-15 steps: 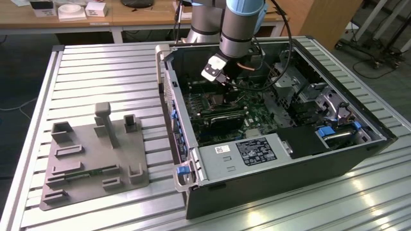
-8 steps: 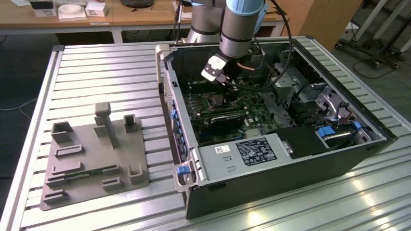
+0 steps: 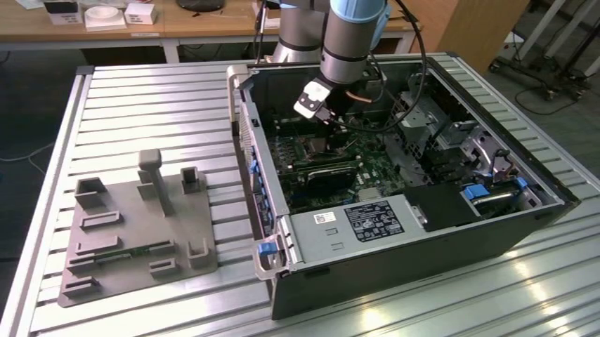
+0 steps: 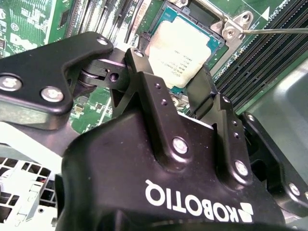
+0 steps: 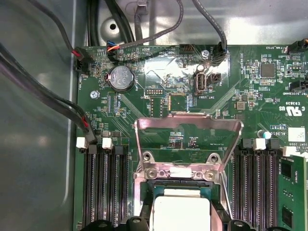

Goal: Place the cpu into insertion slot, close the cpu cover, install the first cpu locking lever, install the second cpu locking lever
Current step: 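Place the cpu into insertion slot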

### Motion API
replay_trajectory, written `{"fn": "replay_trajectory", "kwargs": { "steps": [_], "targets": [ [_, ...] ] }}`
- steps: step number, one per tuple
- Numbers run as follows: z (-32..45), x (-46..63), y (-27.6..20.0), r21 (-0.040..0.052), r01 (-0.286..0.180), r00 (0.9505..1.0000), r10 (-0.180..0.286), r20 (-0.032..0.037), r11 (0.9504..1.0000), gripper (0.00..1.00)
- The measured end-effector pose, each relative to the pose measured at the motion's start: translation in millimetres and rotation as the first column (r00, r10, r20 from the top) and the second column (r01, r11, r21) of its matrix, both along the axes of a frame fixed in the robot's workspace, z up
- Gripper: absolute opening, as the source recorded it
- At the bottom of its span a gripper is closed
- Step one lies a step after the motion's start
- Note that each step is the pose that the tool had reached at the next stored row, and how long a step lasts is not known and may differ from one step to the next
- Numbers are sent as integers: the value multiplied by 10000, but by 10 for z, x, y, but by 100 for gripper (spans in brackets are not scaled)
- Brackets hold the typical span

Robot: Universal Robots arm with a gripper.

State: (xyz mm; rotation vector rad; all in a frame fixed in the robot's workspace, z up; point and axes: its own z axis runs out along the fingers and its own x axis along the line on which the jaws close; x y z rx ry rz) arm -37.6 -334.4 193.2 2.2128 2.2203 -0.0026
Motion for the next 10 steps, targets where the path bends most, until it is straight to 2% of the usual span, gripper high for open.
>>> {"fn": "replay_trajectory", "kwargs": {
  "steps": [10],
  "targets": [
    [0, 1, 6, 0, 1, 10000, -1, 0, 10000, 54]
  ]
}}
